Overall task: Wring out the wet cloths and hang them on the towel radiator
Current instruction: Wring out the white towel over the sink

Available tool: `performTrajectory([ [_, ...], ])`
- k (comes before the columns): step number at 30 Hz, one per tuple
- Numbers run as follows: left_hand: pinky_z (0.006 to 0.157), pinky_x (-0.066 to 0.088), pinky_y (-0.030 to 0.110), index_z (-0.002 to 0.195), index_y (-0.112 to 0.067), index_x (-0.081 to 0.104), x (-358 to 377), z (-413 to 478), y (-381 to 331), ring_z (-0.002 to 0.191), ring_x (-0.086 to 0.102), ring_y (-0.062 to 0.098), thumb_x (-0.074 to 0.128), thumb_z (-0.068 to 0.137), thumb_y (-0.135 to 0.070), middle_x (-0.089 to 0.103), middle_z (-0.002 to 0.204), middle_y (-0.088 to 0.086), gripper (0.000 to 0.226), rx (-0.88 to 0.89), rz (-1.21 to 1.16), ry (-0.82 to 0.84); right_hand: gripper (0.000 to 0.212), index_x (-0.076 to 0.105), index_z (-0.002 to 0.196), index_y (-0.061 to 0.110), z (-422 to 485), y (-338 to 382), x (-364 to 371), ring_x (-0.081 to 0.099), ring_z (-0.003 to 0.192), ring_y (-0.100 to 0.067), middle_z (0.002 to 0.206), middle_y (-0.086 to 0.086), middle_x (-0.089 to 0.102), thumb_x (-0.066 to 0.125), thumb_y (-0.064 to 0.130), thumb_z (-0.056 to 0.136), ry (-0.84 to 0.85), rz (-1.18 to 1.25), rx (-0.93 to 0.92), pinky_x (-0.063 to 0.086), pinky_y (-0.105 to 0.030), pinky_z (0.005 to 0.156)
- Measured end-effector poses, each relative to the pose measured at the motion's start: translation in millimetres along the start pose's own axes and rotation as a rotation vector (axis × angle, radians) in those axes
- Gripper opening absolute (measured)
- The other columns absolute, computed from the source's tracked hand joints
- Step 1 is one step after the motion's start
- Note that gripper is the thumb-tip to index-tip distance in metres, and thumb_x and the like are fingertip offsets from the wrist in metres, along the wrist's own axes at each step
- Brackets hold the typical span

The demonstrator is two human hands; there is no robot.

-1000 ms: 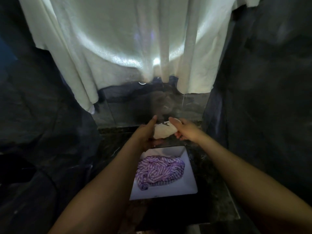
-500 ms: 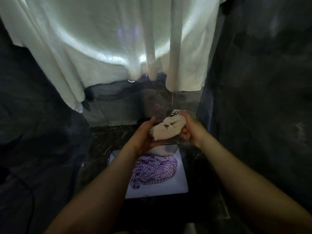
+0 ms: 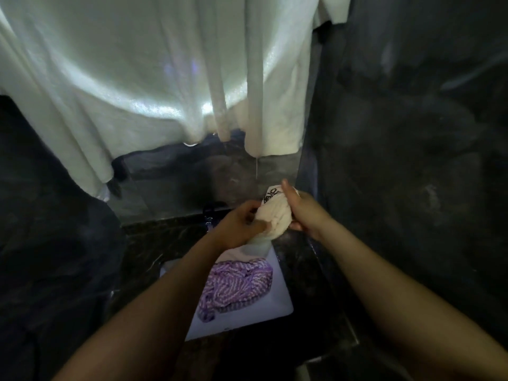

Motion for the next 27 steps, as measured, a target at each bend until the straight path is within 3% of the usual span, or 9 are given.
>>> performTrajectory([
  [2,0.077,0.046,0.018,0.129,-0.029,0.059,-6,-4,-14,0.100,0.059,0.000,0.059,0.097,-0.036,0.064,0.122,-0.004,0.033,0.055,-0.040,-0.072,0.051,0.069,0.112,0.031,-14,12,-4,0.070,0.084,-0.010,0.094,0.008,0.076,0.058,0.072,0.084,0.013,-0.110,-0.073,0.059,-0.034,0.074],
  [7,0.067,0.044,0.011,0.103,-0.024,0.067,-13,-20,-26,0.084,0.062,-0.002,0.044,0.104,-0.032,0.070,0.099,-0.009,0.024,0.020,-0.384,-0.247,0.037,0.061,0.122,0.029,-48,17,-11,0.067,0.088,-0.014,0.109,0.001,0.074,0.073,0.038,0.088,0.002,-0.038,-0.102,0.057,-0.031,0.076],
  [12,0.071,0.057,0.037,0.107,-0.015,0.072,3,-25,-13,0.091,0.073,0.028,0.053,0.101,-0.034,0.077,0.101,0.008,0.028,-0.123,-1.284,-0.194,0.027,0.063,0.117,0.017,-85,-2,-19,0.063,0.079,-0.019,0.099,-0.014,0.067,0.068,0.012,0.091,-0.067,0.231,-0.103,0.048,-0.029,0.063],
  [14,0.081,0.056,0.045,0.119,-0.014,0.069,8,-23,-4,0.105,0.067,0.033,0.051,0.101,-0.044,0.073,0.114,0.011,0.039,-0.174,-1.442,-0.136,0.031,0.066,0.113,0.018,-103,-18,-24,0.069,0.083,-0.020,0.100,-0.011,0.073,0.063,0.002,0.087,-0.140,0.307,-0.092,0.051,-0.029,0.064],
  [17,0.103,0.046,0.056,0.132,-0.016,0.063,26,-27,3,0.121,0.059,0.035,0.056,0.096,-0.050,0.065,0.131,0.012,0.050,-0.213,-1.384,0.003,0.030,0.069,0.107,0.015,-133,-36,-27,0.068,0.086,-0.024,0.099,-0.011,0.073,0.062,0.004,0.080,-0.214,0.312,-0.069,0.051,-0.031,0.070],
  [19,0.111,0.039,0.054,0.135,-0.016,0.061,34,-35,-3,0.127,0.056,0.032,0.059,0.095,-0.045,0.062,0.135,0.012,0.049,-0.182,-1.344,0.083,0.034,0.067,0.108,0.013,-151,-44,-37,0.063,0.087,-0.025,0.099,-0.013,0.068,0.058,0.013,0.075,-0.325,0.370,-0.089,0.049,-0.031,0.069],
  [23,0.096,0.053,0.043,0.113,-0.007,0.070,39,-52,-24,0.108,0.067,0.030,0.063,0.095,-0.017,0.073,0.112,0.015,0.022,-0.055,-1.186,0.073,0.029,0.067,0.100,0.024,-187,-40,-66,0.056,0.083,-0.015,0.091,0.001,0.062,0.054,0.023,0.074,-0.555,0.173,-0.247,0.043,-0.029,0.069],
  [25,0.085,0.057,0.039,0.109,-0.004,0.071,52,-66,-39,0.098,0.070,0.030,0.068,0.091,-0.009,0.075,0.103,0.016,0.019,0.049,-1.030,0.114,0.019,0.066,0.104,0.020,-206,-31,-65,0.057,0.084,-0.014,0.092,0.001,0.063,0.059,0.021,0.086,-0.561,0.000,-0.319,0.045,-0.030,0.073],
  [27,0.086,0.056,0.040,0.111,-0.003,0.071,74,-81,-53,0.098,0.071,0.031,0.071,0.088,-0.008,0.074,0.104,0.018,0.023,0.105,-0.897,0.189,0.017,0.064,0.109,0.019,-219,-24,-57,0.060,0.087,-0.014,0.098,-0.005,0.065,0.064,0.024,0.093,-0.520,-0.102,-0.352,0.050,-0.031,0.077],
])
Point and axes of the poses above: each hand's wrist, its own z-axis towards the middle knuckle, its own x-axis out of the palm, y = z × x, the point moved 8 cm from there along z, towards the middle knuckle
